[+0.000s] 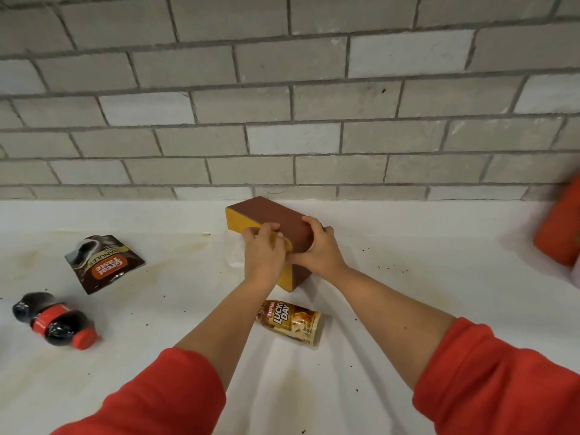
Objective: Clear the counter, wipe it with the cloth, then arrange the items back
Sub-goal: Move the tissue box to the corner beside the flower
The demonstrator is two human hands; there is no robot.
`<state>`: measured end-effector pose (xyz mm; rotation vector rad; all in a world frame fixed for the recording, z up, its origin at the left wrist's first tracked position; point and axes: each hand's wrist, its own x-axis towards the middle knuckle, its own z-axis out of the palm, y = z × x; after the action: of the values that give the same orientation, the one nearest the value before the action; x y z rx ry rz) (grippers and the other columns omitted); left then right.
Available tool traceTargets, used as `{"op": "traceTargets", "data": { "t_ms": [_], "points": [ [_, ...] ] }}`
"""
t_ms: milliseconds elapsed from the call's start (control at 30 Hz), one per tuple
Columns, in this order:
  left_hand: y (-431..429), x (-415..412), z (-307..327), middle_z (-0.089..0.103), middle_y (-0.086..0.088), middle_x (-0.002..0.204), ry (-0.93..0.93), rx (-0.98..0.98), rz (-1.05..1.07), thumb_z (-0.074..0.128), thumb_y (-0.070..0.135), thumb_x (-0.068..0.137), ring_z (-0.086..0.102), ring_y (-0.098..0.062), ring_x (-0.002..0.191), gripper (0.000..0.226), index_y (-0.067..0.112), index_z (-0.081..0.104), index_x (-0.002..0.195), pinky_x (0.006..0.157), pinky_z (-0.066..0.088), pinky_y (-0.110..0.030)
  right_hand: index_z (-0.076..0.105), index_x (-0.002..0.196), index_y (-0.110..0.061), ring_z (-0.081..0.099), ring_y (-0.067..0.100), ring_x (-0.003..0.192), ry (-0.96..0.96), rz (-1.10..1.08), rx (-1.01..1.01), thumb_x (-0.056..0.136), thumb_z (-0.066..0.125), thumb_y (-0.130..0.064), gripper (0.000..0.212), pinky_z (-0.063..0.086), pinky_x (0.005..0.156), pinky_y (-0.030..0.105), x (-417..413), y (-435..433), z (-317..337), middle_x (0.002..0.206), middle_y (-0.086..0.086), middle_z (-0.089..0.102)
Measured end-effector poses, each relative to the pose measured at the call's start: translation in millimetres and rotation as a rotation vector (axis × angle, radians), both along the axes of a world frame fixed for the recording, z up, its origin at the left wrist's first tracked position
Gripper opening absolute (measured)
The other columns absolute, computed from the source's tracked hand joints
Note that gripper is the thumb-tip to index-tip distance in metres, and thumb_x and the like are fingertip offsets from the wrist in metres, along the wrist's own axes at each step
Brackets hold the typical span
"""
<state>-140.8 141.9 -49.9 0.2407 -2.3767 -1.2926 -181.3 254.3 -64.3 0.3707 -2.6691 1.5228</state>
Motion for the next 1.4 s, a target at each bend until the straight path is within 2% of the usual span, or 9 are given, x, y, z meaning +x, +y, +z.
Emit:
{"op": "traceTargets", "data": {
  "t_ms": [333,500,700,800,900,1033,1100,1233,1400],
  "points": [
    [17.7,3.6,5.3,0.036,-0.01,0.128,0.109,-0.096,0.005,0.041,0.024,0.098,0.046,-0.025,0.116,0.03,0.017,0.053,0.124,0.101,0.043,-0.037,0.039,0.134,-0.024,0.046,0.016,0.098,0.04,-0.084,-0.107,0.062,0.085,-0.028,0.086,0.038,0.083,0.019,11.5,15.1,4.9,0.118,0.009,0.043],
    [42.7,4.4,16.5,0.039,-0.011,0.126,0.248,-0.16,-0.065,0.043,0.022,0.097,0.042,-0.024,0.119,0.031,0.016,0.053,0.126,0.101,0.039,-0.034,0.044,0.126,-0.03,0.056,0.017,0.102,0.034,-0.152,-0.239,0.052,0.084,-0.038,0.084,0.052,0.088,0.031,20.4,40.8,14.8,0.119,0.007,0.053],
    [95.3,8.5,35.3,0.043,-0.008,0.121,0.383,-0.136,-0.171,0.043,0.023,0.095,0.047,-0.023,0.114,0.031,0.013,0.054,0.121,0.096,0.042,-0.032,0.046,0.125,-0.032,0.055,0.013,0.103,0.002,-0.276,-0.35,0.048,0.078,-0.04,0.084,0.052,0.086,0.03,39.0,99.8,39.0,0.116,-0.001,0.053],
    [126.4,13.7,41.8,0.048,-0.011,0.116,0.439,-0.117,-0.152,0.04,0.028,0.088,0.049,-0.027,0.108,0.036,0.012,0.056,0.116,0.093,0.044,-0.037,0.045,0.124,-0.035,0.059,0.015,0.102,-0.025,-0.328,-0.436,0.049,0.084,-0.038,0.085,0.055,0.086,0.039,46.2,133.8,49.8,0.116,-0.002,0.056],
    [161.1,21.3,43.2,0.05,-0.016,0.115,0.522,-0.139,-0.084,0.044,0.021,0.083,0.048,-0.032,0.108,0.034,0.007,0.056,0.112,0.09,0.037,-0.034,0.044,0.124,-0.034,0.062,0.016,0.099,-0.048,-0.39,-0.528,0.054,0.086,-0.035,0.082,0.057,0.082,0.042,56.7,172.2,59.1,0.115,-0.004,0.058],
    [208.9,25.9,36.4,0.044,-0.017,0.12,0.397,0.095,-0.065,0.052,0.006,0.083,0.044,-0.033,0.11,0.035,0.003,0.048,0.118,0.096,0.04,-0.04,0.044,0.113,-0.034,0.063,0.022,0.101,-0.095,-0.458,-0.675,0.062,0.084,-0.028,0.065,0.058,0.076,0.047,74.1,224.2,61.5,0.118,-0.001,0.059],
    [232.5,28.6,31.8,0.04,-0.015,0.127,0.278,0.225,-0.077,0.051,0.011,0.088,0.044,-0.033,0.115,0.04,0.005,0.042,0.126,0.099,0.04,-0.047,0.043,0.114,-0.031,0.062,0.021,0.102,-0.126,-0.479,-0.747,0.065,0.084,-0.025,0.064,0.058,0.075,0.047,83.7,248.6,61.5,0.12,-0.001,0.057],
    [275.0,35.9,23.2,0.031,-0.012,0.146,-0.023,0.451,-0.134,0.031,0.031,0.101,0.04,-0.032,0.129,0.046,0.012,0.029,0.142,0.106,0.033,-0.042,0.044,0.123,-0.022,0.06,0.011,0.09,-0.187,-0.49,-0.792,0.072,0.079,-0.023,0.061,0.059,0.069,0.044,111.9,295.4,58.1,0.11,-0.003,0.058],
    [318.4,47.6,9.2,0.041,-0.011,0.144,-0.161,0.551,-0.231,0.022,0.041,0.101,0.041,-0.032,0.13,0.049,0.017,0.031,0.143,0.11,0.032,-0.047,0.044,0.122,-0.022,0.06,0.021,0.102,-0.309,-0.488,-0.783,0.076,0.075,-0.028,0.056,0.059,0.068,0.046,156.0,350.9,36.2,0.118,0.002,0.056]
  ]
}}
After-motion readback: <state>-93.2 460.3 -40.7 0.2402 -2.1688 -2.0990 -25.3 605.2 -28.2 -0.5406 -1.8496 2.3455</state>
